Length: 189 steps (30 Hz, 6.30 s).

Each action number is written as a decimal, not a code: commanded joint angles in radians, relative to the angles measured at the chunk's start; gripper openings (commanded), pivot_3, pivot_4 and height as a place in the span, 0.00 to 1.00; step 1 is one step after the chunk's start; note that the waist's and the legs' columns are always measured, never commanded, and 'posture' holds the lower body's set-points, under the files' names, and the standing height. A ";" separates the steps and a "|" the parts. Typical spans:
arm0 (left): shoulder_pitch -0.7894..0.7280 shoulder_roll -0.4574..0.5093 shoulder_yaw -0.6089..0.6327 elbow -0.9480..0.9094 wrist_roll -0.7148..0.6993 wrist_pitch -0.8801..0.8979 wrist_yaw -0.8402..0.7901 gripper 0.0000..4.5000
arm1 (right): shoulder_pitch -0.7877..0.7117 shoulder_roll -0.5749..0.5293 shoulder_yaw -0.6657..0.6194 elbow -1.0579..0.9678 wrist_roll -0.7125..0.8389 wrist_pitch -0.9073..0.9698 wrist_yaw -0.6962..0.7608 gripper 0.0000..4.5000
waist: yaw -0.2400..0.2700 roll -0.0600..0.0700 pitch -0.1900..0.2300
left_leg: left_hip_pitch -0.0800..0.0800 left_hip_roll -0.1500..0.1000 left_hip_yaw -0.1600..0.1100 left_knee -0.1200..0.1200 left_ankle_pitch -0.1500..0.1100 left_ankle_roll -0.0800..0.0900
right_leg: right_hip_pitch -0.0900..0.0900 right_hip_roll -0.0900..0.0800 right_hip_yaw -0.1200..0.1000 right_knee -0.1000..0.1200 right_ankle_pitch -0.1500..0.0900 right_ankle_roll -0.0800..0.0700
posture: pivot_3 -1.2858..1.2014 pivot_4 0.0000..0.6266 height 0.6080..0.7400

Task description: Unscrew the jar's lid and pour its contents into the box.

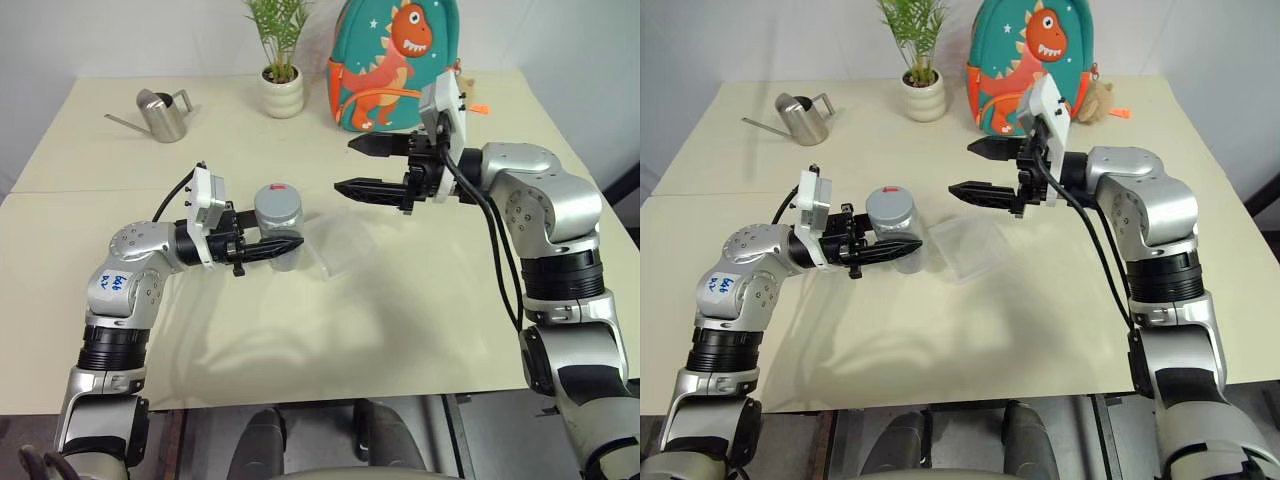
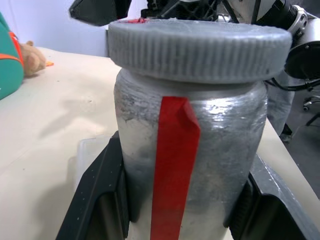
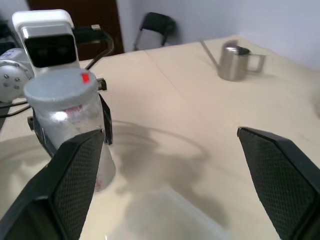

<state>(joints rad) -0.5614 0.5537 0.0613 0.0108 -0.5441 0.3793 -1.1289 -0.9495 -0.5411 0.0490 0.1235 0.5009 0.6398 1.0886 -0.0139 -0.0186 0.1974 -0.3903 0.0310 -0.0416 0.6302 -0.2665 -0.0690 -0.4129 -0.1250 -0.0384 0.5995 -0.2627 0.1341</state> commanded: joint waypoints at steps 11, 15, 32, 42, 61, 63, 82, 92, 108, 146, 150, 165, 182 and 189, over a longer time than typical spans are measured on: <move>0.002 0.015 0.013 -0.027 -0.015 -0.010 -0.006 0.43 | -0.044 0.163 0.063 -0.202 0.082 0.091 -0.064 0.99 | -0.012 0.000 0.000 | 0.000 0.000 0.000 0.001 0.000 0.000 | 0.000 0.000 0.001 0.002 0.000 0.000 | 0.52 0.24 1.00; -0.003 0.010 0.008 -0.021 -0.013 -0.012 -0.007 0.43 | -0.072 0.206 0.096 -0.198 0.066 0.107 -0.101 0.99 | -0.010 0.000 0.000 | 0.000 0.000 0.000 0.001 0.000 0.000 | 0.000 0.000 0.001 0.002 0.000 0.000 | 0.52 0.24 1.00; -0.003 0.001 0.006 -0.022 -0.011 -0.016 -0.009 0.43 | -0.085 0.226 0.130 -0.117 -0.002 0.069 -0.097 0.99 | -0.012 0.000 0.000 | 0.000 0.000 0.000 0.001 0.000 0.001 | 0.000 0.000 0.001 0.002 0.000 0.000 | 0.52 0.24 1.00; 0.002 0.009 0.011 -0.030 -0.012 -0.014 -0.009 0.43 | -0.069 0.167 0.109 -0.080 -0.015 0.044 -0.053 0.99 | -0.012 0.000 0.000 | 0.000 0.000 0.000 0.001 0.000 0.001 | 0.000 0.000 0.001 0.002 0.000 0.000 | 0.52 0.24 1.00; 0.007 0.016 0.017 -0.036 -0.013 -0.014 -0.004 0.43 | -0.056 0.148 0.098 -0.092 0.029 0.050 -0.009 0.99 | -0.012 0.000 0.000 | 0.000 0.000 0.000 0.001 0.000 0.001 | 0.000 0.000 0.001 0.002 0.000 0.000 | 0.52 0.24 1.00; 0.009 0.018 0.019 -0.038 -0.015 -0.013 -0.005 0.43 | -0.054 0.149 0.096 -0.098 0.039 0.048 0.001 0.99 | -0.012 0.000 0.000 | 0.000 0.000 0.000 0.001 0.000 0.001 | 0.000 0.000 0.001 0.002 0.000 0.000 | 0.52 0.24 1.00; 0.027 0.027 0.027 -0.059 -0.024 -0.007 0.002 0.43 | -0.086 0.198 0.130 -0.075 0.039 0.047 0.023 0.99 | -0.012 0.000 0.000 | 0.000 0.000 0.000 0.001 0.000 0.001 | 0.000 0.000 0.001 0.002 0.000 0.000 | 0.52 0.24 1.00; 0.021 0.020 0.021 -0.050 -0.019 -0.013 0.001 0.43 | -0.107 0.230 0.140 -0.022 -0.001 0.036 0.022 0.99 | -0.012 0.000 0.000 | 0.000 0.000 0.000 0.001 0.000 0.000 | 0.000 0.000 0.001 0.002 0.000 0.000 | 0.52 0.24 1.00; 0.049 0.027 0.031 -0.060 -0.024 -0.014 0.008 0.43 | -0.085 0.256 -0.093 -0.074 0.222 0.155 -0.049 0.64 | -0.011 0.000 0.000 | 0.000 0.000 0.000 0.001 0.000 0.000 | 0.000 0.000 0.001 0.002 0.000 0.000 | 0.52 0.24 1.00; -0.191 0.017 -0.010 0.243 0.084 -0.145 -0.058 0.43 | 0.667 -0.152 -0.330 -0.142 0.048 -0.327 -0.173 0.99 | 0.016 0.001 0.001 | 0.003 -0.001 0.006 0.002 0.001 0.001 | 0.002 0.000 0.008 0.000 0.002 0.003 | 0.52 0.24 1.00; -0.278 -0.010 -0.039 0.349 0.147 -0.213 -0.049 0.43 | 0.661 -0.202 -0.298 -0.326 0.112 -0.197 -0.171 0.99 | 0.015 0.001 0.000 | 0.004 -0.001 0.006 0.002 0.000 0.002 | 0.003 0.001 0.008 -0.005 0.002 0.003 | 0.52 0.24 1.00; -0.421 -0.067 -0.239 0.573 0.693 -0.784 0.404 0.43 | 0.630 -0.190 -0.228 -0.458 0.106 -0.129 -0.209 0.99 | 0.029 0.000 0.001 | 0.000 -0.001 0.008 0.003 0.000 0.001 | 0.002 0.001 0.008 -0.008 0.004 0.006 | 0.52 0.24 1.00; -0.741 0.010 -0.820 0.926 1.866 -1.023 1.964 0.43 | 0.653 -0.137 -0.214 -0.467 0.100 -0.140 -0.242 0.99 | 0.043 -0.001 0.001 | 0.001 -0.002 0.013 0.003 0.000 0.002 | 0.002 0.001 0.013 -0.010 0.007 0.010 | 0.52 0.24 1.00; -0.834 -0.065 -0.989 1.067 2.039 -0.762 2.324 0.43 | 0.659 -0.110 -0.210 -0.466 0.097 -0.143 -0.257 0.99 | 0.042 -0.002 0.002 | 0.000 -0.002 0.014 0.002 0.000 0.002 | 0.000 0.001 0.015 -0.010 0.007 0.010 | 0.52 0.24 1.00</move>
<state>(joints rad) -1.3601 0.4907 -0.9114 1.0565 1.4771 -0.4256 1.1253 -0.2908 -0.6539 -0.1539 -0.3111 0.5936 0.5176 0.8368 0.0284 -0.0203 0.1990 -0.3906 0.0289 -0.0274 0.6322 -0.2669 -0.0670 -0.4130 -0.1245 -0.0238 0.5897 -0.2561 0.1443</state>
